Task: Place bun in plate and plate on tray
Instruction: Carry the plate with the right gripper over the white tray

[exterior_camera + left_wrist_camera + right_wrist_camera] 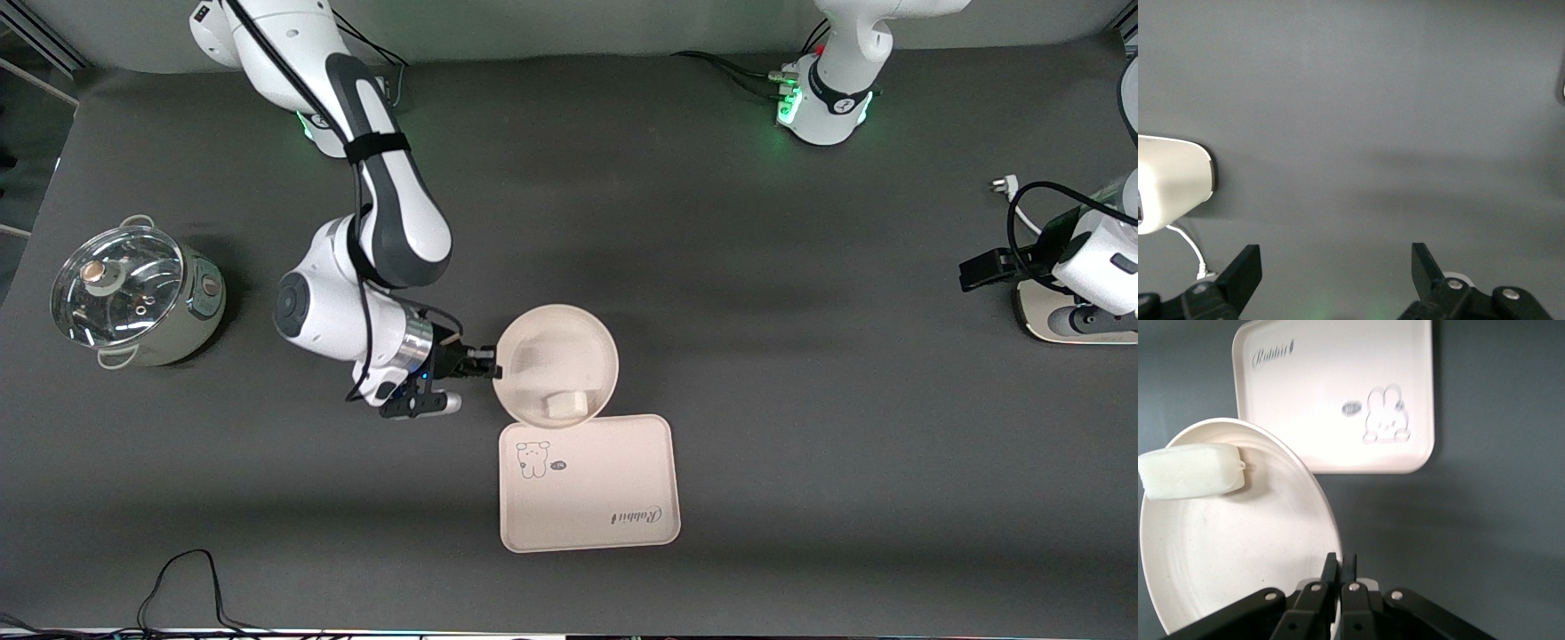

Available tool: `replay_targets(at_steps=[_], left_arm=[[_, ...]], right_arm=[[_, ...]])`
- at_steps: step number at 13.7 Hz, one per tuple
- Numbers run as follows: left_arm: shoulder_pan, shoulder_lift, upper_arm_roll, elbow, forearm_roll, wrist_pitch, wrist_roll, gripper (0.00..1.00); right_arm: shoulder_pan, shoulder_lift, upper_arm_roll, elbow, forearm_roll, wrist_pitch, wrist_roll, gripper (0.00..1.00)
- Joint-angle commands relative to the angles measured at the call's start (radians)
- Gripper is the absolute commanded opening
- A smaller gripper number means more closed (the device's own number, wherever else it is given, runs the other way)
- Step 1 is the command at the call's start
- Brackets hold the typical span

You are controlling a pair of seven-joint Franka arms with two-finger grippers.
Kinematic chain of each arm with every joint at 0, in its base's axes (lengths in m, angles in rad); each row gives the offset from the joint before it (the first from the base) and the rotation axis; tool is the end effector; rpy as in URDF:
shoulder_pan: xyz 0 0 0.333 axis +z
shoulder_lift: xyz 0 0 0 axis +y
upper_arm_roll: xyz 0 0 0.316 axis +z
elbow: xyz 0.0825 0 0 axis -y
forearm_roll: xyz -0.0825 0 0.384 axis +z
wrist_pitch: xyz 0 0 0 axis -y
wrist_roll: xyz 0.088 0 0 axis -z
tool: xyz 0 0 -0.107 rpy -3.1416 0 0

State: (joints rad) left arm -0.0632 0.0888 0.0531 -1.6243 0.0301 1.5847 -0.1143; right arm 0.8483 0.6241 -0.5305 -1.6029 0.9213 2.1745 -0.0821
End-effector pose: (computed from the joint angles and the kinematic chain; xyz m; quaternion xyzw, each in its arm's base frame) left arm 0.5756 -0.0038 0.5504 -0.9965 -0.0508 0.0629 0.0213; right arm 0.6338 0.2985 0.3121 -0.9721 0.0120 -0.0069 0.2340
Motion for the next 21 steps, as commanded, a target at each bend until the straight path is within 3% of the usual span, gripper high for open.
replay_targets(at_steps=[1, 5, 9, 14, 21], left_arm=[[-0.015, -0.032, 0.011, -0.043, -0.002, 0.024, -0.033, 1.0], [-0.015, -0.034, 0.011, -0.04, -0.002, 0.021, -0.033, 1.0], [-0.013, -0.032, 0.01, -0.037, -0.002, 0.021, -0.033, 1.0], [-0.01, -0.031, 0.01, -0.035, -0.002, 0.021, -0.031, 1.0], [-0.007, -0.031, 0.011, -0.035, -0.002, 0.02, -0.031, 1.0]], right_arm=[[-0.056, 0.126, 0.0, 0.173, -0.016, -0.028, 0.054, 0.0], [-0.126, 0.317, 0.001, 0.435, -0.018, -0.028, 0.188, 0.0], [-0.147, 0.459, 0.001, 0.605, -0.018, -0.009, 0.268, 0.0], [-0.13, 0.513, 0.047, 0.61, -0.019, 0.151, 0.306, 0.0], [-0.095, 0.539, 0.053, 0.568, -0.018, 0.319, 0.311, 0.0]])
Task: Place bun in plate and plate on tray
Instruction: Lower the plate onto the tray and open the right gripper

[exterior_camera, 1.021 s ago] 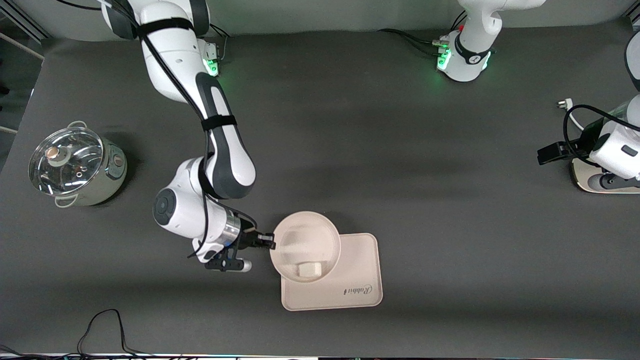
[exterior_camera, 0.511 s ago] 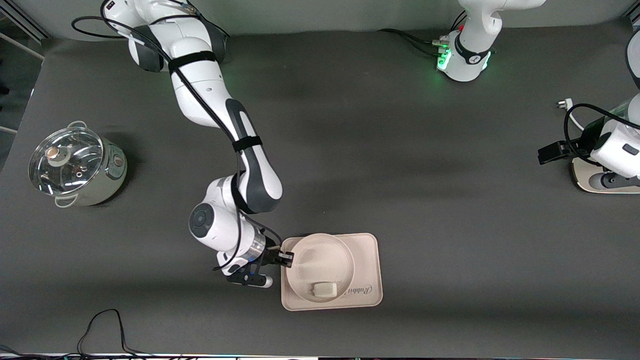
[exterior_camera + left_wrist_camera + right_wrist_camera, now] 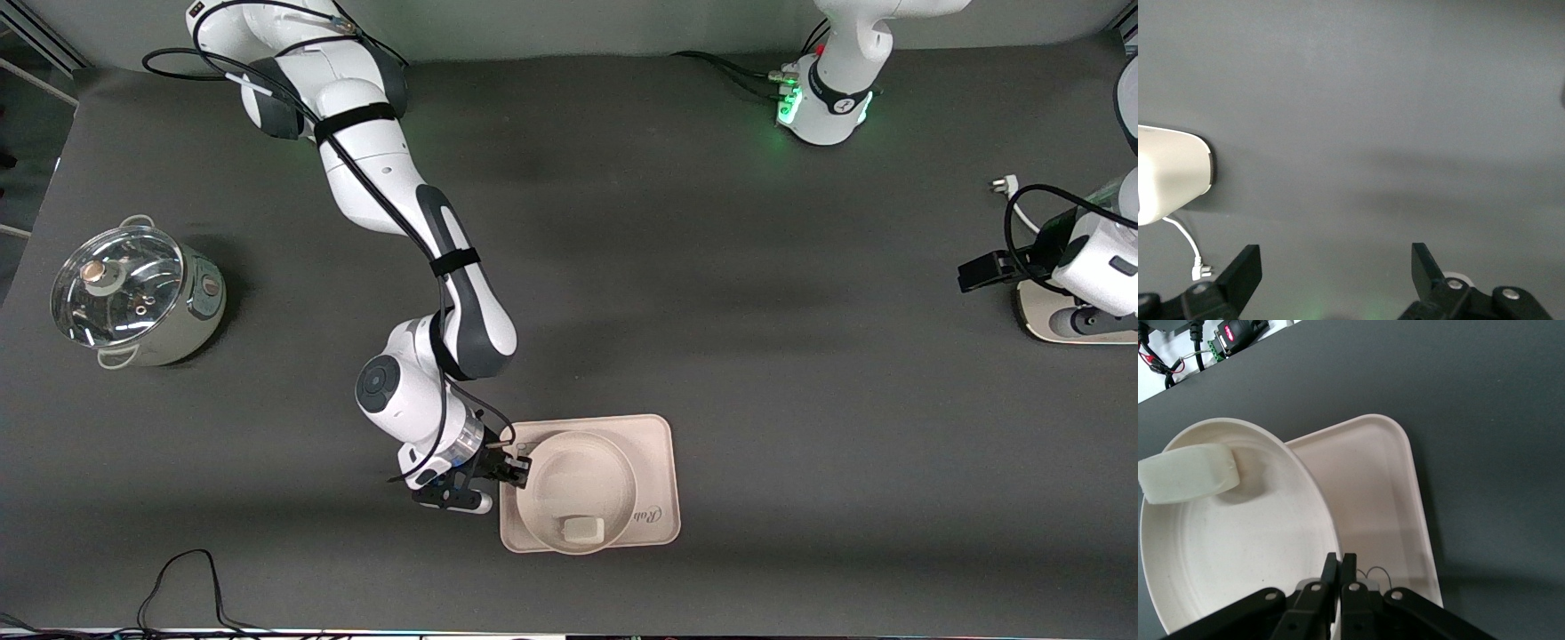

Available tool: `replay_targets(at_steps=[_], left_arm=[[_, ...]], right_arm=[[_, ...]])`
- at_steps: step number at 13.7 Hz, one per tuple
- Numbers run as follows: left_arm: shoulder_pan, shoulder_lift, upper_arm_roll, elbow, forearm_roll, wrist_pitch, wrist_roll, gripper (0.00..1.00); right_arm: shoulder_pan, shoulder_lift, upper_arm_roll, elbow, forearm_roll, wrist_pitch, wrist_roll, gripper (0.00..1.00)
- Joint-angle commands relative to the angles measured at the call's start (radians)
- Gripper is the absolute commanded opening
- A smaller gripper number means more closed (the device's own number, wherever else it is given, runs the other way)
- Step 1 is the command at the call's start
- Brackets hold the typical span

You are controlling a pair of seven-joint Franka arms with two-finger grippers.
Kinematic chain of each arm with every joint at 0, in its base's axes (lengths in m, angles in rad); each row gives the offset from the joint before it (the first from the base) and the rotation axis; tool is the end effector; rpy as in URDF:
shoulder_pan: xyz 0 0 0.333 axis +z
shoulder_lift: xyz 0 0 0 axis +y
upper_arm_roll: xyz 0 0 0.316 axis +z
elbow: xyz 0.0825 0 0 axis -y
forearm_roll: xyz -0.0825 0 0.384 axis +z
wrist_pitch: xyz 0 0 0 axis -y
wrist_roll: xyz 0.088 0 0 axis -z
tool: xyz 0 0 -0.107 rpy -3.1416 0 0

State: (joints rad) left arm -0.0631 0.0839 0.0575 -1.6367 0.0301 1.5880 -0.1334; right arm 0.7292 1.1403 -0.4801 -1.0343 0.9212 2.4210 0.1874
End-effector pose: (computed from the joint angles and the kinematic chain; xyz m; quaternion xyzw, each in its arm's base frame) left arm 0.5738 -0.0012 0.5477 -0.9957 -0.0625 0.0648 0.0220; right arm 0.7265 0.3494 0.2079 -0.9669 0.0961 -0.1298 0.1974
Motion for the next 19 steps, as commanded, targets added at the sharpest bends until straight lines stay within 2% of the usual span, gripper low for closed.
replay_targets(at_steps=[1, 4, 5, 6, 8, 9, 10, 13, 19], left_arm=[[-0.006, -0.024, 0.007, -0.023, -0.002, 0.018, -0.012, 1.0], [-0.006, -0.024, 0.007, -0.023, -0.002, 0.018, -0.012, 1.0], [-0.006, -0.024, 0.007, -0.023, -0.002, 0.018, -0.012, 1.0], [-0.006, -0.024, 0.007, -0.025, -0.002, 0.018, -0.012, 1.0], [-0.006, -0.023, 0.007, -0.023, -0.002, 0.018, -0.012, 1.0], [-0.006, -0.023, 0.007, -0.025, -0.002, 0.018, -0.012, 1.0], [-0.006, -0.023, 0.007, -0.023, -0.002, 0.018, -0.012, 1.0], [-0.006, -0.023, 0.008, -0.023, -0.002, 0.018, -0.012, 1.0], [-0.006, -0.024, 0.007, -0.02, -0.004, 0.017, -0.008, 1.0]], right_arm=[[0.029, 0.022, 0.02, -0.025, -0.018, 0.119, 0.037, 0.0], [0.029, 0.022, 0.051, -0.035, -0.021, 0.151, 0.035, 0.0], [0.029, 0.022, 0.051, -0.035, -0.019, 0.151, 0.04, 0.05], [0.029, 0.022, 0.051, -0.035, -0.019, 0.151, 0.037, 0.16], [0.027, 0.01, 0.049, -0.035, -0.044, 0.15, 0.032, 0.57], [0.029, 0.009, 0.049, -0.036, -0.114, 0.15, 0.032, 0.98], [0.029, 0.004, 0.051, -0.035, -0.177, 0.148, 0.044, 1.0], [0.019, -0.048, 0.043, -0.062, -0.194, 0.106, 0.04, 1.0], [-0.074, -0.298, 0.023, -0.157, -0.208, -0.164, 0.007, 1.0]])
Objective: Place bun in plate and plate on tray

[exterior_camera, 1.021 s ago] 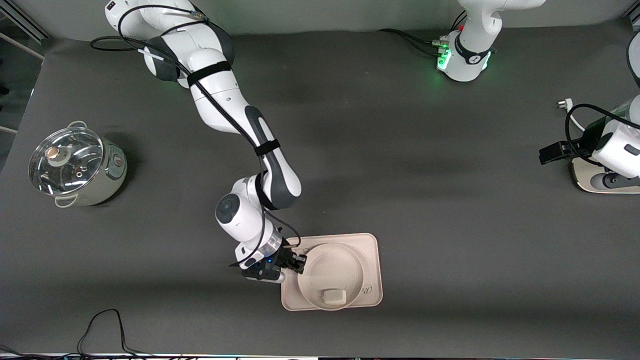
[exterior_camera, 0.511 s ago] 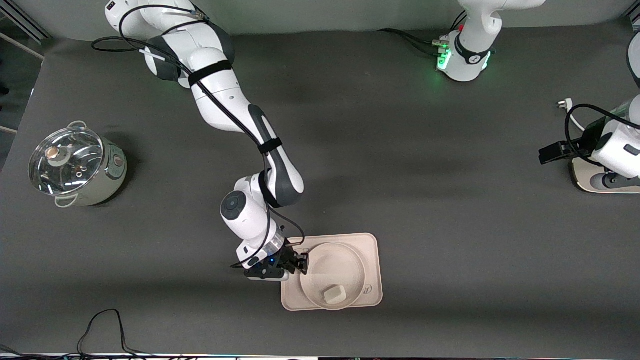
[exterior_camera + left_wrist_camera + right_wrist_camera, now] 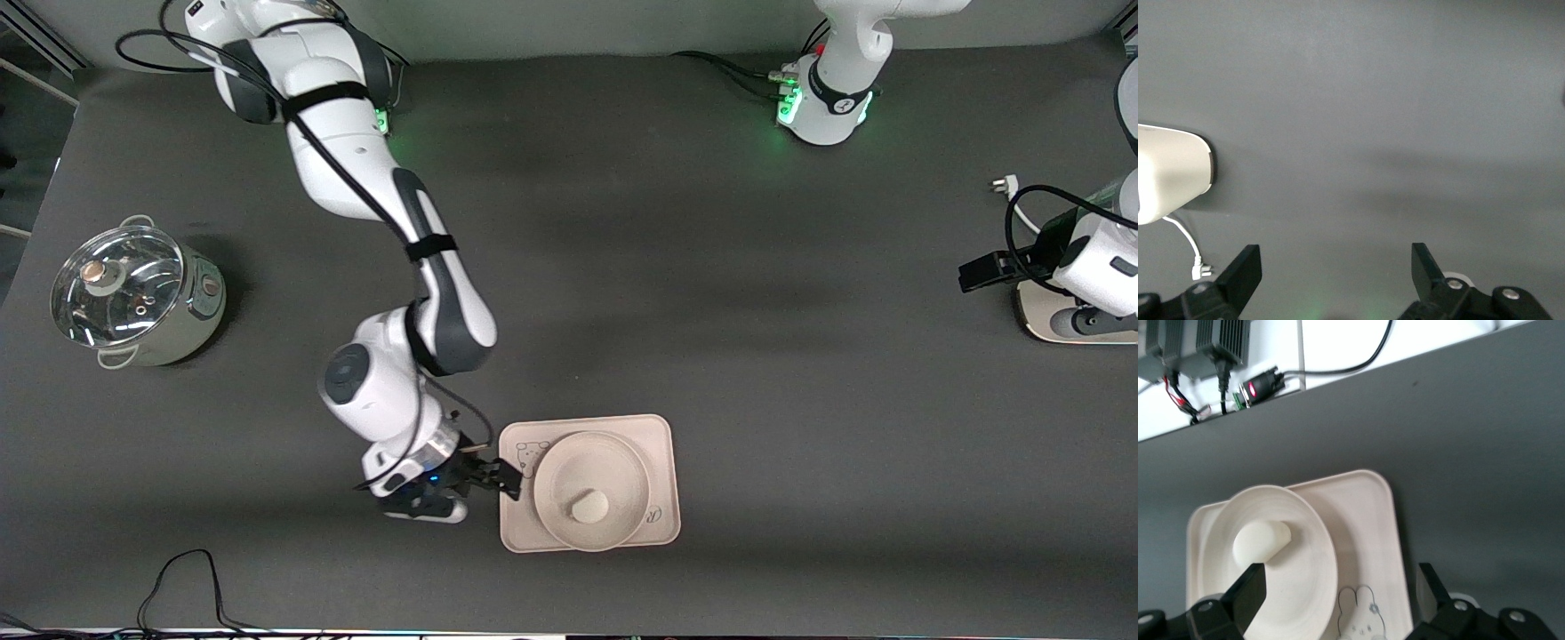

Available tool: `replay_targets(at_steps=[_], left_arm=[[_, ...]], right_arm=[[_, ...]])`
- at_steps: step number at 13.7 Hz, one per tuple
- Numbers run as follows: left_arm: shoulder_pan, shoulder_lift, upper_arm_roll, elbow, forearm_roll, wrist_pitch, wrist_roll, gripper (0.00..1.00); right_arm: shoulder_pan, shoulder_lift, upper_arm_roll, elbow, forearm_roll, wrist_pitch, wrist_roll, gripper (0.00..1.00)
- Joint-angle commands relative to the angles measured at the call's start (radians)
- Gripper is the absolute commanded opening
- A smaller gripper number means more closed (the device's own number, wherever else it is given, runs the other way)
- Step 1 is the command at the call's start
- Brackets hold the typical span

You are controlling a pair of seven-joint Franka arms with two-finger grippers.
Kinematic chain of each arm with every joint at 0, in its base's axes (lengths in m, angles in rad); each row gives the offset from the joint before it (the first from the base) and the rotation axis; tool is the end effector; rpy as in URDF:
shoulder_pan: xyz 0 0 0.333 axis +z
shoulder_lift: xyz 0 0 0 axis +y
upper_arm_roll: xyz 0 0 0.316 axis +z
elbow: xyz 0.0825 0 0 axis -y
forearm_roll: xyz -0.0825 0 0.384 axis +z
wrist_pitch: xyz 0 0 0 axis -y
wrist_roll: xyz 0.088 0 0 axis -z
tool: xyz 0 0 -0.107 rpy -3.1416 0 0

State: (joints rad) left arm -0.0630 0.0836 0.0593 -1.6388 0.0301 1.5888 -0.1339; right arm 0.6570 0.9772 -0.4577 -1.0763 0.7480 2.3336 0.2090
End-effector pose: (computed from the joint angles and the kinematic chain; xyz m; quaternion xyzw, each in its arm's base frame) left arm 0.5736 -0.0001 0.5469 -0.9956 -0.0637 0.0653 0.0220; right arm 0.7456 0.3043 0.3008 -0.9700 0.0868 -0.1438 0.1758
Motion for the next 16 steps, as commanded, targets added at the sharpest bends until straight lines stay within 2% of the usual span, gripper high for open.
replay_targets(at_steps=[1, 4, 5, 6, 7, 9, 10, 13, 14, 16], left_arm=[[-0.005, -0.025, 0.005, -0.018, -0.004, 0.013, -0.006, 1.0], [-0.009, -0.025, 0.005, -0.018, -0.004, 0.008, -0.007, 1.0], [-0.006, -0.025, 0.005, -0.016, -0.004, 0.007, -0.006, 1.0], [-0.005, -0.027, 0.007, -0.015, -0.004, 0.005, 0.0, 1.0], [-0.004, -0.027, 0.007, -0.01, -0.004, 0.003, 0.0, 1.0], [-0.004, -0.027, 0.007, -0.009, -0.006, 0.003, 0.0, 1.0], [-0.004, -0.027, 0.007, -0.009, -0.009, 0.003, 0.0, 1.0], [-0.003, -0.028, 0.01, -0.007, -0.01, 0.003, 0.003, 1.0], [-0.003, -0.028, 0.01, -0.007, -0.01, 0.003, 0.005, 1.0], [-0.003, -0.03, 0.01, -0.007, -0.013, 0.002, 0.007, 1.0]], right_arm=[[0.004, -0.19, -0.028, -0.163, -0.053, -0.126, -0.026, 1.0], [0.003, -0.423, -0.082, -0.38, -0.101, -0.273, -0.201, 1.0], [0.004, -0.481, -0.116, -0.414, -0.104, -0.296, -0.229, 1.0], [0.006, -0.523, -0.154, -0.422, -0.125, -0.379, -0.235, 1.0], [0.01, -0.563, -0.185, -0.419, -0.195, -0.486, -0.24, 1.0], [0.022, -0.655, -0.188, -0.421, -0.414, -0.585, -0.24, 1.0], [0.024, -0.678, -0.193, -0.422, -0.468, -0.608, -0.241, 1.0], [0.013, -0.715, -0.254, -0.419, -0.489, -0.613, -0.244, 1.0], [-0.05, -0.73, -0.237, -0.422, -0.489, -0.614, -0.273, 1.0], [-0.274, -0.747, -0.057, -0.419, -0.49, -0.614, -0.356, 1.0]])
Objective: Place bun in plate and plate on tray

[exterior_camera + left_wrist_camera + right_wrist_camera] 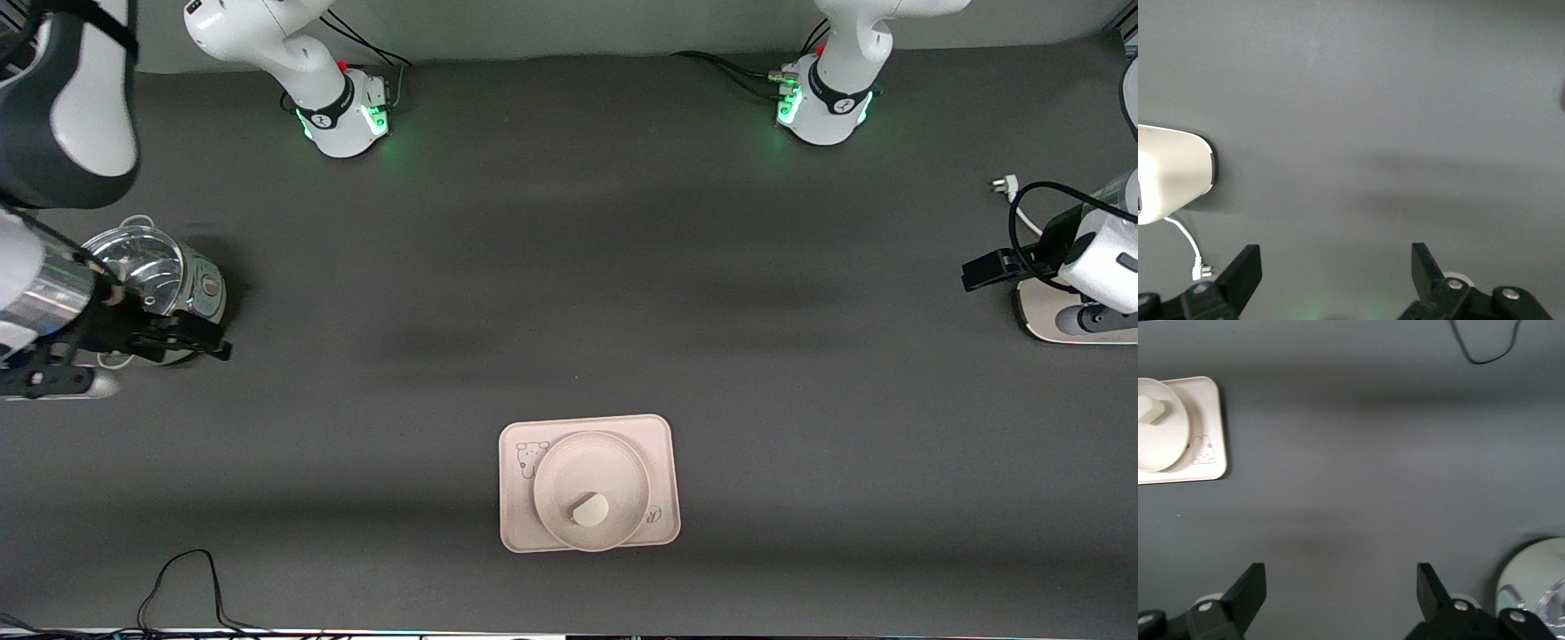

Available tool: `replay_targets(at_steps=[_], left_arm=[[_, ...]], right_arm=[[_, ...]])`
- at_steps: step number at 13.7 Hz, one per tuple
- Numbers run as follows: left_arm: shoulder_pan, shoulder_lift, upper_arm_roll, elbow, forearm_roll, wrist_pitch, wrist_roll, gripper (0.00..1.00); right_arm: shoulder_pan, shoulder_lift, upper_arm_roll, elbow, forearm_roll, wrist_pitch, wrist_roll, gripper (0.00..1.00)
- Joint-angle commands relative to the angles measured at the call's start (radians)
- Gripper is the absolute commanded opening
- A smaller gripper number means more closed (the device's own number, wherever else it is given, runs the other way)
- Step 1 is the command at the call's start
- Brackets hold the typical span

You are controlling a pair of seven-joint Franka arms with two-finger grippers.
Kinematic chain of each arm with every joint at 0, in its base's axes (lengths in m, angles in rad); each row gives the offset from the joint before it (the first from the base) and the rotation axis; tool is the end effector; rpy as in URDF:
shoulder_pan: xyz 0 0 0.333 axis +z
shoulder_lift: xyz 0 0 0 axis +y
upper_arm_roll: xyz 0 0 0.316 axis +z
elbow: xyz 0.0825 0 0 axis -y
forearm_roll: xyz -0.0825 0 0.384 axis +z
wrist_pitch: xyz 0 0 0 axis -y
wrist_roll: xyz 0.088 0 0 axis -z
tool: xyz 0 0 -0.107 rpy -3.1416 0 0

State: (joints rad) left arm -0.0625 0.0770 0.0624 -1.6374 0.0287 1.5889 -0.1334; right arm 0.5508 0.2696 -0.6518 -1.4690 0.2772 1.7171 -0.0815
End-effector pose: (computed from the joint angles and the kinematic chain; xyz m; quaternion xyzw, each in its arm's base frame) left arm 0.5723 0.0018 0.5514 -0.9958 -0.0654 0.0614 0.0208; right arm 0.6340 0.0093 0.5543 -0.9981 0.0175 -0.0218 0.0547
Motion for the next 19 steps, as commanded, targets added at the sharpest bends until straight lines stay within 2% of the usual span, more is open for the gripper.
replay_targets(at_steps=[1, 2, 4, 7, 8, 9, 11, 19], left_arm=[[-0.003, -0.023, 0.007, -0.009, -0.012, 0.002, 0.006, 1.0], [-0.005, -0.023, 0.007, -0.009, -0.012, 0.002, 0.006, 1.0], [-0.005, -0.023, 0.007, -0.009, -0.013, 0.002, 0.006, 1.0], [-0.005, -0.023, 0.007, -0.004, -0.013, 0.0, 0.006, 1.0], [-0.005, -0.023, 0.007, -0.002, -0.013, 0.0, 0.006, 1.0], [-0.005, -0.022, 0.007, -0.002, -0.013, 0.0, 0.006, 1.0], [-0.005, -0.023, 0.007, -0.001, -0.013, 0.0, 0.006, 1.0], [-0.005, -0.022, 0.007, 0.001, -0.013, 0.0, 0.006, 1.0]], right_arm=[[-0.243, -0.041, 0.206, -0.033, -0.032, 0.001, -0.064, 1.0], [-0.296, -0.049, 0.268, -0.045, -0.059, 0.001, -0.052, 1.0], [-0.43, -0.096, 0.45, -0.088, -0.14, 0.002, 0.033, 1.0], [-0.552, -0.163, 0.682, -0.17, -0.234, 0.022, 0.23, 1.0], [-0.598, -0.203, 0.754, -0.219, -0.252, 0.053, 0.252, 1.0], [-0.629, -0.246, 0.794, -0.265, -0.262, 0.067, 0.252, 1.0], [-0.638, -0.298, 0.807, -0.301, -0.262, 0.056, 0.25, 1.0], [-0.606, -0.308, 0.808, -0.298, -0.26, 0.024, 0.261, 1.0]])
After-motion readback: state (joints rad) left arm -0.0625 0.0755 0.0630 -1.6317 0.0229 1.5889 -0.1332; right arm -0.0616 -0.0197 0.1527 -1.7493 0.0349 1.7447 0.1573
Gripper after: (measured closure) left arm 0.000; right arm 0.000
